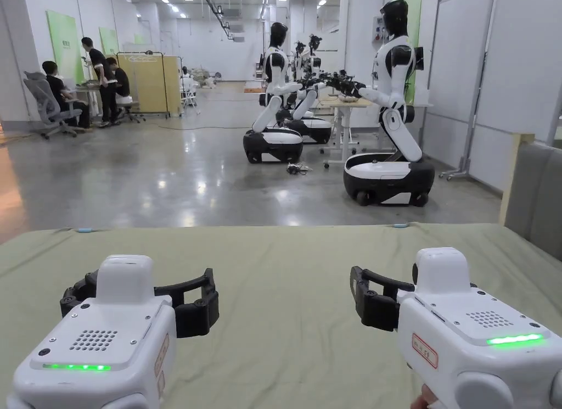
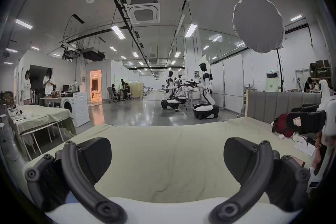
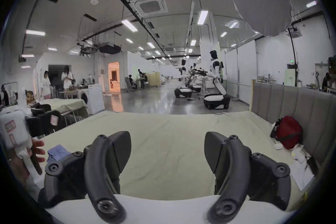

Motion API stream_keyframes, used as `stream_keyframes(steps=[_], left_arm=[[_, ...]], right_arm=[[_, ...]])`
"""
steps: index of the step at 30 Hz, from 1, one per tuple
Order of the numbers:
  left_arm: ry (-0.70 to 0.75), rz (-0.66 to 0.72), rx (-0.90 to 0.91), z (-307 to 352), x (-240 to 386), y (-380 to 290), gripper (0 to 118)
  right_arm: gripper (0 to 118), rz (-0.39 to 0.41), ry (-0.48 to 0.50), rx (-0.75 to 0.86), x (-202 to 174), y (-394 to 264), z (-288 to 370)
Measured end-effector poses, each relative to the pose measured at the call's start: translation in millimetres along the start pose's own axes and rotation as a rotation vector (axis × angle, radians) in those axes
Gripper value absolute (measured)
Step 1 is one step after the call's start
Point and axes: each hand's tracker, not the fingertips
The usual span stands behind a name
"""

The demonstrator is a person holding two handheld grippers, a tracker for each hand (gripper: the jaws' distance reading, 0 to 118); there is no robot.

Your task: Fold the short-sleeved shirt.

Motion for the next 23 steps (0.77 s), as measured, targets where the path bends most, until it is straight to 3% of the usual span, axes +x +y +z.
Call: stream_keyframes(steps=[4, 7, 11, 17, 23], left_arm=[[-0.002, 0.016, 0.001, 0.0, -0.8, 1.8, 118], [-0.002, 0.017, -0.003, 0.4, 2.3, 2.4, 118], [-0.003, 0.018, 0.007, 1.1, 5.9, 1.0, 118], [-0.011, 0.020, 0.001, 0.5, 9.0, 0.6, 118], [-0.015, 0.015, -0.001, 2.2, 12.5, 1.9, 118]], right_arm=[[90, -0.047, -0.065, 0.005, -4.1, 2.3, 2.1], [90, -0.108, -0.017, -0.056, 0.4, 6.9, 0.3], [90, -0.083, 0.010, -0.052, -1.6, 8.3, 0.6], [90, -0.021, -0.062, -0.028, -7.4, 3.7, -1.5], [90, -0.022, -0.121, 0.009, -8.8, 6.5, 6.0]])
